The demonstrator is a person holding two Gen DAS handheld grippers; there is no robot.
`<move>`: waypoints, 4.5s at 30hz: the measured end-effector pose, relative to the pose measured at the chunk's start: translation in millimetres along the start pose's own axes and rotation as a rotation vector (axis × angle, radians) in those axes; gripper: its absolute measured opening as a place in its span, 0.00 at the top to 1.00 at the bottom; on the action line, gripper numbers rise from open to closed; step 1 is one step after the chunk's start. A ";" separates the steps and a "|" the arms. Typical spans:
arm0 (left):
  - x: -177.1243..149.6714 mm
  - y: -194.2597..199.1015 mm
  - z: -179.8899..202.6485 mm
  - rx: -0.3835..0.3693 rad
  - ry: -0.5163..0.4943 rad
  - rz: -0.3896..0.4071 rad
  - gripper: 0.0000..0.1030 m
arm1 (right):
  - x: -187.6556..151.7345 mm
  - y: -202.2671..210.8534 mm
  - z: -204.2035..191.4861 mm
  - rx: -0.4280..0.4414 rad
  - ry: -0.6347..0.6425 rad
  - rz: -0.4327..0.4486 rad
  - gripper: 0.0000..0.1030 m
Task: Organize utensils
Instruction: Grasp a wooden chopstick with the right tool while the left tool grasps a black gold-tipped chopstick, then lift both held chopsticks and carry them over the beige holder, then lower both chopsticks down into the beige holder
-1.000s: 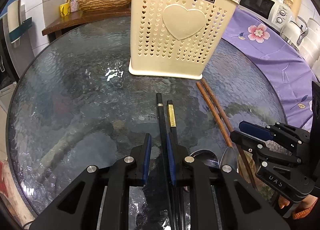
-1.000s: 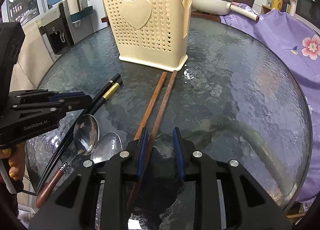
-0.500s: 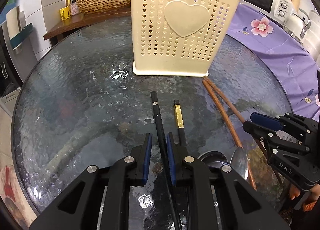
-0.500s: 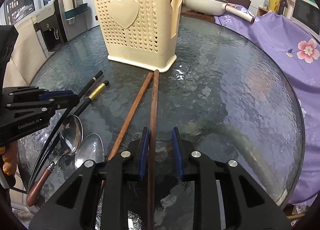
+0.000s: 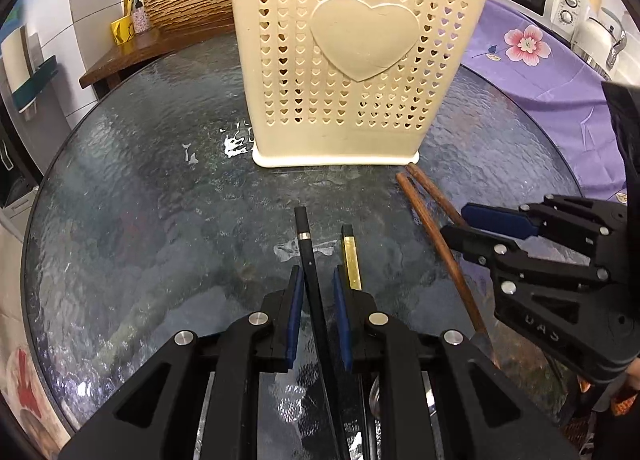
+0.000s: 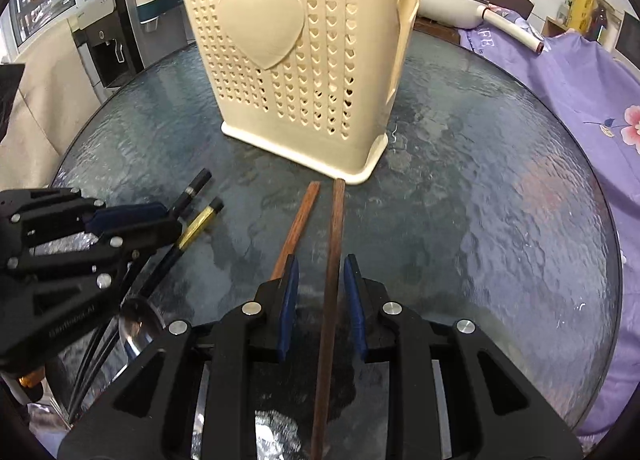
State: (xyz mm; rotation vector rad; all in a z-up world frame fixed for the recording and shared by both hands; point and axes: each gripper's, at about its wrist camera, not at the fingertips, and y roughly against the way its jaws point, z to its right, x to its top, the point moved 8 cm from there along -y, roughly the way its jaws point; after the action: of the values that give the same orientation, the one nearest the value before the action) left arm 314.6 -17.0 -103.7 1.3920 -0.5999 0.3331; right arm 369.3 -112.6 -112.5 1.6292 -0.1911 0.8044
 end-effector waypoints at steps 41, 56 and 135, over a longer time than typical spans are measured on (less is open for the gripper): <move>8.4 -3.6 -5.4 0.024 0.052 0.010 0.93 | 11.4 -11.5 -6.7 0.042 0.067 0.029 0.93; 25.9 47.3 -21.7 -0.031 0.109 0.149 0.93 | 26.8 51.3 0.1 0.146 0.018 0.231 0.93; 253.3 274.5 -6.0 0.050 0.097 0.613 0.93 | 240.1 283.5 19.0 0.109 -0.040 0.717 0.93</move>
State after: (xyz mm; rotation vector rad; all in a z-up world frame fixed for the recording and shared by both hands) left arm 368.1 2.5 265.5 1.2054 -0.9369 0.9037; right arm 401.3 -123.9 258.0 1.6881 -0.8017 1.3367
